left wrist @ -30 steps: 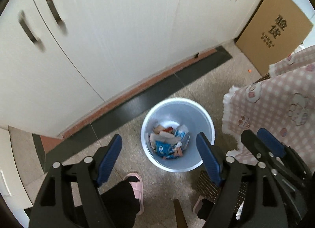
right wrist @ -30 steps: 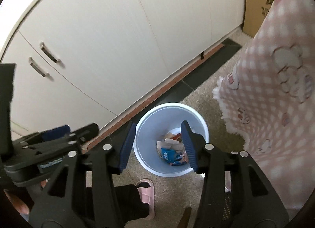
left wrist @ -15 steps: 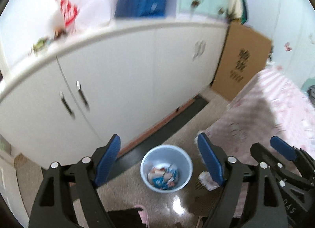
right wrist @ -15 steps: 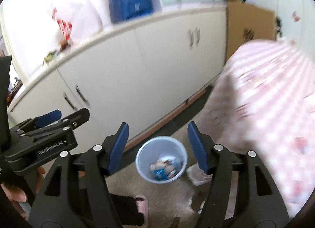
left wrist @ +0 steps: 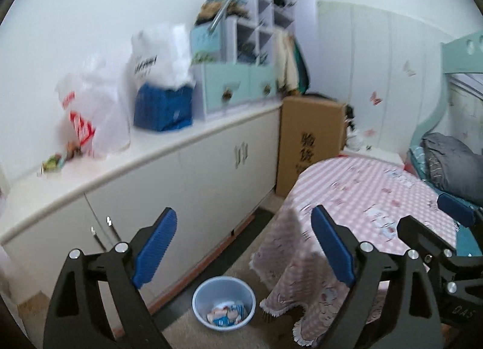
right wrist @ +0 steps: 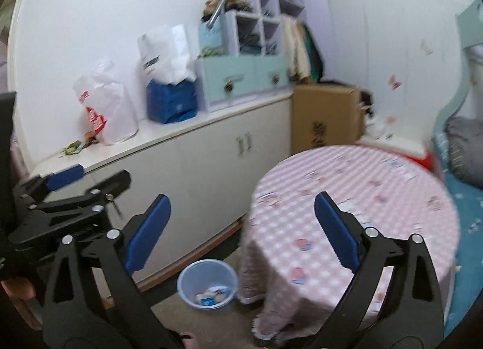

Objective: Collect trash

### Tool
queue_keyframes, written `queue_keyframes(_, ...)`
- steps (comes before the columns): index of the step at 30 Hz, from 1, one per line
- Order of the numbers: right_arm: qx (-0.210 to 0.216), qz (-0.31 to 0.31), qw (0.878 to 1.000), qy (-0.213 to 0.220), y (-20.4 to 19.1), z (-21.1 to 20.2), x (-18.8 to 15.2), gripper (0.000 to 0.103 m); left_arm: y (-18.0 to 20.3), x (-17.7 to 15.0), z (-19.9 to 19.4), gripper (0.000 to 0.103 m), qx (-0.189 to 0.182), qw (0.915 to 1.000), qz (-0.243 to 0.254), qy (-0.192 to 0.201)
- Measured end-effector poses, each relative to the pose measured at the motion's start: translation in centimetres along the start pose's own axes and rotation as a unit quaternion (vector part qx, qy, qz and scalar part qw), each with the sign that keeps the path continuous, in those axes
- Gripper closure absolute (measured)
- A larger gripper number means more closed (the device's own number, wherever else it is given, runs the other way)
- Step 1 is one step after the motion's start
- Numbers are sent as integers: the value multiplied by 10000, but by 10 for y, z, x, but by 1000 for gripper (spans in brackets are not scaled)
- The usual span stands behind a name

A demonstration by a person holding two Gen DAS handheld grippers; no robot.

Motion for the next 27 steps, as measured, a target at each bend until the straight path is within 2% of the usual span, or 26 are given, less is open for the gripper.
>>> queue_keyframes(7,-463,91,9978,464,24,-75,13,6,31,17,-68,10,-334,9979,144,534)
queue_keyframes(12,-834,-135,9936,752,29,-123,21,6,43,25,-109,9,-417,9949,183,905)
queue_keyframes(15,-888,-157,9915,934,32,-146,25,6,48,28,-131,8,-422,9931,193,1080)
queue_keyframes(27,-1212,-158,9854,1185,41,-192,25,6,58,34,-176,8,-555,9904,154,1257)
Point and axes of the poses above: each gripper's, at about its wrist camera, not at the fingertips, and z roughly the way its jaws point, y to its right, x to its top, the point moved 10 cm from there along z, roughly the way its jaws point, and after that the axes turned 7 degrees about -z, right-handed, at the moved point
